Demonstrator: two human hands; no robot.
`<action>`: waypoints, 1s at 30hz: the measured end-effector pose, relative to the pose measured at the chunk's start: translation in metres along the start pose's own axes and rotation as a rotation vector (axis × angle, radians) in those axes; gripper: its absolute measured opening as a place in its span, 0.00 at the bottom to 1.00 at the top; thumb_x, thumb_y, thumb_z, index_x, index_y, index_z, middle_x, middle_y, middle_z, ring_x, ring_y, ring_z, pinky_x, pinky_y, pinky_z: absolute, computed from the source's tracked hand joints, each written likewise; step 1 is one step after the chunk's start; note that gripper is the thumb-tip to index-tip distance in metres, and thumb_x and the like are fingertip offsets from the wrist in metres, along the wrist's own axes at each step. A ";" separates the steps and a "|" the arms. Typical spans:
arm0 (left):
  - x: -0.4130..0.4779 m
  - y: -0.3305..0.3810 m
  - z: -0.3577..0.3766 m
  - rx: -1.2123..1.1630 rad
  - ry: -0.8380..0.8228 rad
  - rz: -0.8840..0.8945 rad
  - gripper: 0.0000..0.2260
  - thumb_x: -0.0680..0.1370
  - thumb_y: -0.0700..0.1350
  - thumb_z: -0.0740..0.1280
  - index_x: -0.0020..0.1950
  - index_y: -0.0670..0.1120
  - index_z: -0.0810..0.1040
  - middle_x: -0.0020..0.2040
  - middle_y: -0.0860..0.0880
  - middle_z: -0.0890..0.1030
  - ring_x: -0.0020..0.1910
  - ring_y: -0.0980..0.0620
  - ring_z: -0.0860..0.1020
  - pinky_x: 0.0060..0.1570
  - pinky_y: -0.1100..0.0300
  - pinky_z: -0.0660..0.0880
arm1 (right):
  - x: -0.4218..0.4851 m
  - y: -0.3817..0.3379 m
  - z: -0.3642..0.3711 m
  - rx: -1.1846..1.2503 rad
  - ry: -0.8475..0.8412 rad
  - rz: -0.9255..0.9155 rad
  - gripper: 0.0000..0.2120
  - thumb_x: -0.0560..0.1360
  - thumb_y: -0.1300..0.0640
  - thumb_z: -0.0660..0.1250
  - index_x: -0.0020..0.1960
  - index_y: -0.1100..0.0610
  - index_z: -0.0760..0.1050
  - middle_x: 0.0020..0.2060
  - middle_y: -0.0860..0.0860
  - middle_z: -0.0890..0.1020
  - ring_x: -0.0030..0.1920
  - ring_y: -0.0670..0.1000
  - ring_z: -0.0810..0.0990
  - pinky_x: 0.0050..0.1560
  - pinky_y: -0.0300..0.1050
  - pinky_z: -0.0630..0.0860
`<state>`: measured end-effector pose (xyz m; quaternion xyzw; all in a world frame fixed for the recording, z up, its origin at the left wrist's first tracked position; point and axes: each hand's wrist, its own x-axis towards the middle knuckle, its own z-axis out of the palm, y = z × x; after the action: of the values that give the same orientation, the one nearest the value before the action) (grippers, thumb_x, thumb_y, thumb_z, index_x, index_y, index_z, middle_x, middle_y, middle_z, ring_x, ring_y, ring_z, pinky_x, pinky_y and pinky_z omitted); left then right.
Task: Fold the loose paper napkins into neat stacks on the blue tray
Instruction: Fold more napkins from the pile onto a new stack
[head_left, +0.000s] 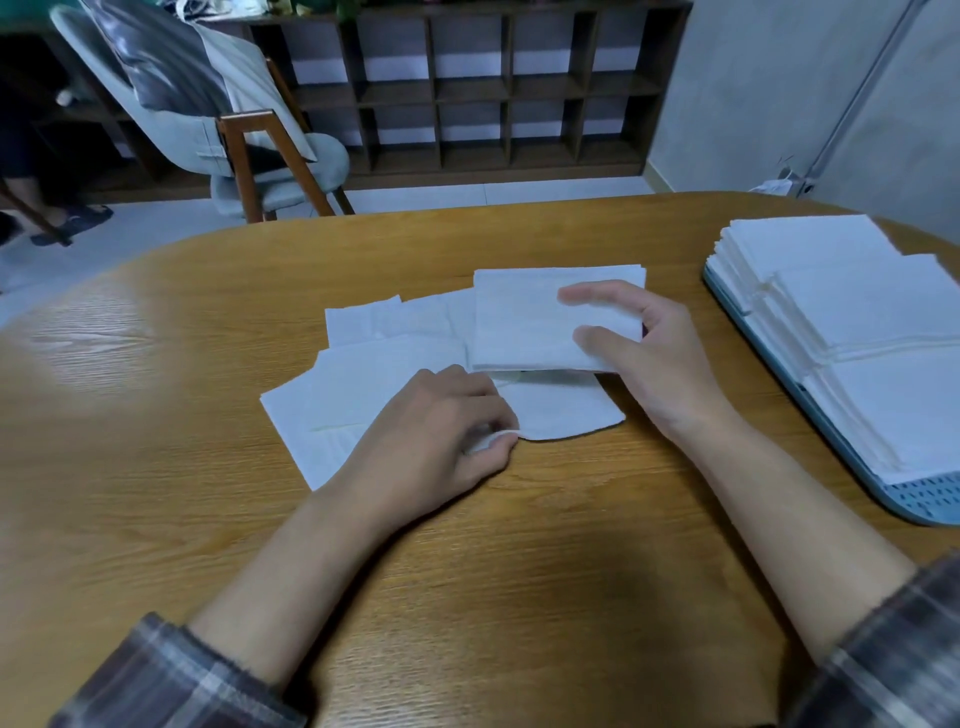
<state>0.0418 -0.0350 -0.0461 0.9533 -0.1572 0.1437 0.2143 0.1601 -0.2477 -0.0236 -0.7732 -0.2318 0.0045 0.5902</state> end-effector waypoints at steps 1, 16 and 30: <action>0.000 0.002 -0.001 -0.004 0.008 0.020 0.05 0.81 0.51 0.70 0.49 0.52 0.84 0.46 0.58 0.82 0.47 0.57 0.77 0.50 0.52 0.74 | 0.000 0.000 0.000 0.010 -0.029 -0.003 0.17 0.79 0.67 0.69 0.60 0.50 0.85 0.56 0.33 0.85 0.62 0.29 0.76 0.59 0.20 0.66; 0.005 -0.001 -0.015 -0.646 0.371 -0.457 0.13 0.78 0.43 0.76 0.60 0.57 0.82 0.51 0.56 0.86 0.50 0.56 0.83 0.43 0.60 0.75 | -0.006 0.005 0.017 0.258 -0.199 0.119 0.06 0.82 0.61 0.71 0.56 0.60 0.85 0.51 0.57 0.89 0.49 0.50 0.86 0.53 0.47 0.78; 0.004 -0.004 -0.016 -0.527 0.444 -0.438 0.07 0.80 0.43 0.74 0.50 0.55 0.88 0.49 0.61 0.86 0.34 0.58 0.72 0.37 0.67 0.68 | -0.013 -0.009 0.021 0.234 -0.306 0.037 0.31 0.80 0.66 0.71 0.78 0.45 0.68 0.62 0.52 0.83 0.61 0.49 0.83 0.59 0.43 0.80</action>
<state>0.0433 -0.0247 -0.0325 0.8225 0.0681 0.2518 0.5054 0.1396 -0.2317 -0.0253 -0.6938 -0.3022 0.1600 0.6338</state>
